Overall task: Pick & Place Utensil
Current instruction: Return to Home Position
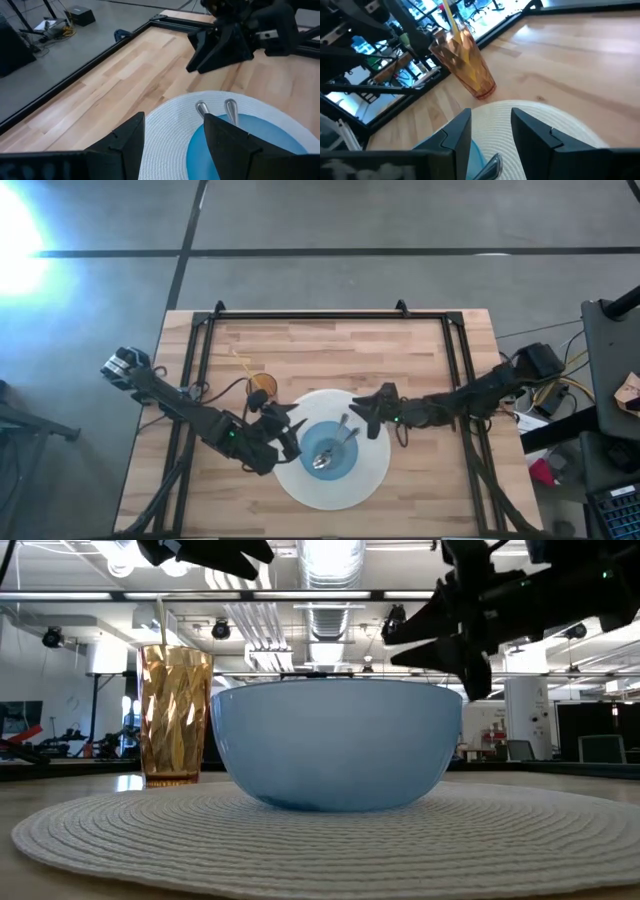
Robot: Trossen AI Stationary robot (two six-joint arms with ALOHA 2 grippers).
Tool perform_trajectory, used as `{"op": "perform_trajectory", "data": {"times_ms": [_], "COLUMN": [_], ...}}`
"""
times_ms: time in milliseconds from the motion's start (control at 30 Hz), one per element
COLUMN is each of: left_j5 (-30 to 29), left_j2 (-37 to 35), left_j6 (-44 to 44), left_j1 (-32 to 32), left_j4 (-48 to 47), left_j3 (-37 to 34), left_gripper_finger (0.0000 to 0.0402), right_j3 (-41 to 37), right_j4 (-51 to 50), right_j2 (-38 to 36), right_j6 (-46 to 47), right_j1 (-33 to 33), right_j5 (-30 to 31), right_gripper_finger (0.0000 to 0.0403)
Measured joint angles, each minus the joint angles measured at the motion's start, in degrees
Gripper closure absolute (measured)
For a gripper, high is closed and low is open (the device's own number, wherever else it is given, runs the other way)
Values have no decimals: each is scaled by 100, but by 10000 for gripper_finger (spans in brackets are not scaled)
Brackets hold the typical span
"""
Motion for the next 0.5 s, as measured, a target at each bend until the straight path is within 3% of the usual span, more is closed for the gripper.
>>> {"op": "perform_trajectory", "data": {"times_ms": [267, 500], "left_j5": [436, 1301], "left_j2": [-326, -601], "left_j6": [345, 721], "left_j1": [76, 376], "left_j4": [-38, -39], "left_j3": [0, 0], "left_gripper_finger": [204, 204], "right_j3": [-16, -21], "right_j4": [-1107, -1652], "right_j2": [-1199, -2013], "right_j6": [-706, -1259], "right_j1": [-4, -233], "right_j5": [-389, -1092], "right_gripper_finger": [279, 280]}}
